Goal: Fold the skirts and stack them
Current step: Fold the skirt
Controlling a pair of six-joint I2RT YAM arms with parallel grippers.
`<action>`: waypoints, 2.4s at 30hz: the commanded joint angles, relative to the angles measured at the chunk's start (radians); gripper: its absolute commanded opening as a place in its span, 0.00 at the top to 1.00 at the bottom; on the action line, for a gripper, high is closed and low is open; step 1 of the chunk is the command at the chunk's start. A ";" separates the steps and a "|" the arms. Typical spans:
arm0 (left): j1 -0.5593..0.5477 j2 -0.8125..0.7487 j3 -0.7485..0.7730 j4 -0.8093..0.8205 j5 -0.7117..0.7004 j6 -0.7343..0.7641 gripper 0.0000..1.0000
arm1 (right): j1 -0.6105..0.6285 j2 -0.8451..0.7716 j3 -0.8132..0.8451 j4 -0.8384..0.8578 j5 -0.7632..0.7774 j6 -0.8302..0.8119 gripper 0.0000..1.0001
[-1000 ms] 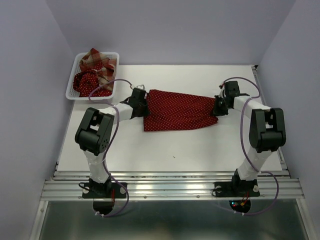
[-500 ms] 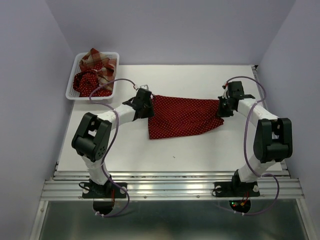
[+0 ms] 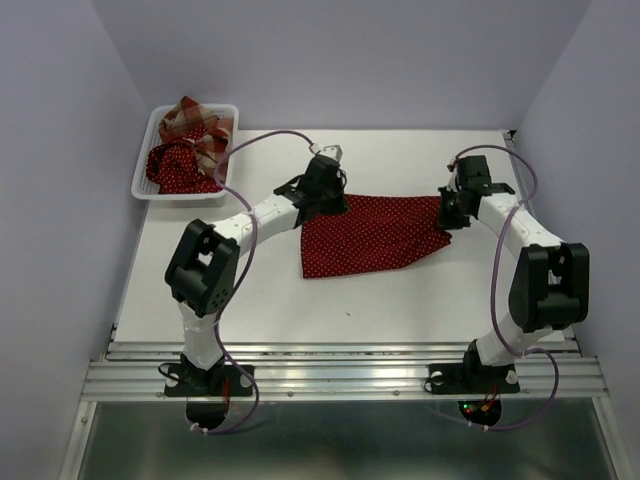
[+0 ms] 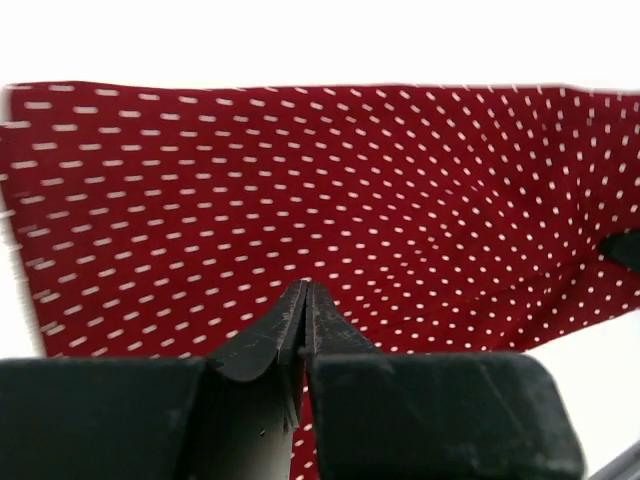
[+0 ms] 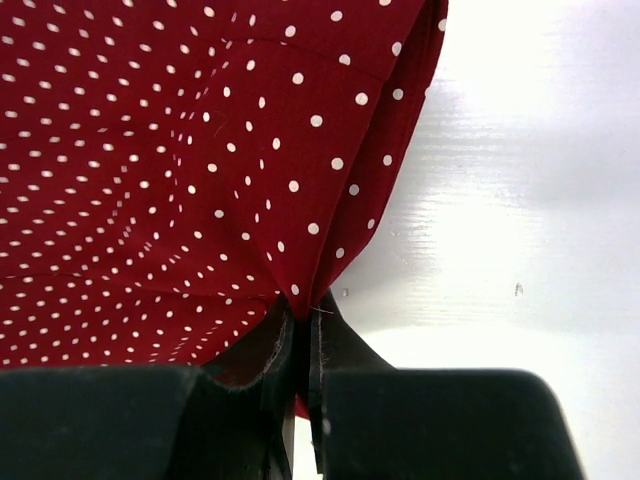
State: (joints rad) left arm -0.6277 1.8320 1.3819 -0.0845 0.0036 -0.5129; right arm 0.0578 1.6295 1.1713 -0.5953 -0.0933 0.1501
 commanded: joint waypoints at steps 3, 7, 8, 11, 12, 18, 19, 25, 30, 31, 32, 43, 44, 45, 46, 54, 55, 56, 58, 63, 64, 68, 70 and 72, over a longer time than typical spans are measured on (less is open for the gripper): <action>-0.058 0.107 0.075 0.057 0.099 0.007 0.87 | 0.017 -0.085 0.085 -0.023 0.007 -0.009 0.99; -0.089 0.148 0.071 0.077 0.133 -0.004 0.88 | 0.036 -0.105 0.114 -0.041 0.009 -0.006 0.99; -0.096 0.162 0.068 0.077 0.133 -0.009 0.89 | 0.051 -0.106 0.122 -0.046 0.009 -0.006 0.99; -0.110 0.176 0.045 0.127 0.151 -0.022 0.90 | 0.106 -0.105 0.154 -0.073 0.041 0.005 0.99; -0.112 0.177 0.039 0.150 0.154 -0.026 0.90 | 0.122 -0.102 0.163 -0.081 0.055 0.018 0.99; -0.115 0.217 0.022 0.173 0.144 -0.036 0.91 | 0.264 -0.076 0.254 -0.120 0.132 0.098 0.99; -0.115 0.230 0.022 0.173 0.138 -0.038 0.91 | 0.276 -0.074 0.261 -0.118 0.119 0.098 0.99; -0.115 0.268 0.019 0.164 0.105 -0.047 0.93 | 0.359 -0.045 0.326 -0.124 0.121 0.131 0.99; -0.115 0.274 -0.015 0.198 0.116 -0.070 0.96 | 0.401 -0.039 0.337 -0.086 0.054 0.155 0.99; -0.115 0.276 -0.020 0.201 0.118 -0.072 0.96 | 0.401 -0.034 0.335 -0.081 0.046 0.158 1.00; -0.115 0.277 -0.021 0.209 0.119 -0.073 0.96 | 0.411 -0.031 0.334 -0.072 0.043 0.161 0.99; -0.109 0.182 -0.075 0.232 0.130 -0.085 0.97 | 0.432 0.033 0.343 -0.078 0.079 0.161 0.99; -0.107 0.147 -0.078 0.230 0.136 -0.076 0.98 | 0.432 0.035 0.343 -0.081 0.079 0.158 0.99; -0.099 0.129 -0.076 0.207 0.145 -0.061 0.98 | 0.432 0.035 0.341 -0.083 0.083 0.157 0.99; -0.098 0.090 -0.081 0.204 0.138 -0.055 0.98 | 0.432 0.033 0.340 -0.083 0.083 0.155 0.99; -0.021 -0.053 -0.196 0.155 0.050 -0.033 0.97 | 0.432 0.023 0.326 -0.112 0.142 0.131 0.99; -0.007 -0.056 -0.210 0.155 0.044 -0.033 0.97 | 0.432 0.021 0.323 -0.112 0.144 0.125 0.99; 0.006 -0.057 -0.231 0.154 0.044 -0.036 0.98 | 0.432 0.024 0.324 -0.113 0.144 0.123 0.99; 0.046 -0.050 -0.247 0.152 0.055 -0.036 0.99 | 0.432 0.024 0.329 -0.121 0.138 0.118 0.99; 0.082 -0.039 -0.282 0.169 0.055 -0.035 1.00 | 0.432 0.035 0.352 -0.135 0.116 0.118 0.99; 0.082 -0.036 -0.282 0.170 0.055 -0.033 1.00 | 0.432 0.036 0.355 -0.138 0.116 0.120 0.99; 0.083 0.003 -0.282 0.166 0.053 -0.030 1.00 | 0.451 0.046 0.369 -0.138 0.107 0.129 0.99; 0.085 0.019 -0.288 0.166 0.047 -0.033 1.00 | 0.461 0.055 0.382 -0.136 0.102 0.128 0.99; 0.086 0.029 -0.296 0.167 0.041 -0.033 1.00 | 0.491 0.069 0.407 -0.150 0.107 0.121 0.99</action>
State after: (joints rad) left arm -0.5392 1.8496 1.1042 0.0708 0.0620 -0.5613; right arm 0.5030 1.6814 1.4998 -0.7441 0.0212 0.2836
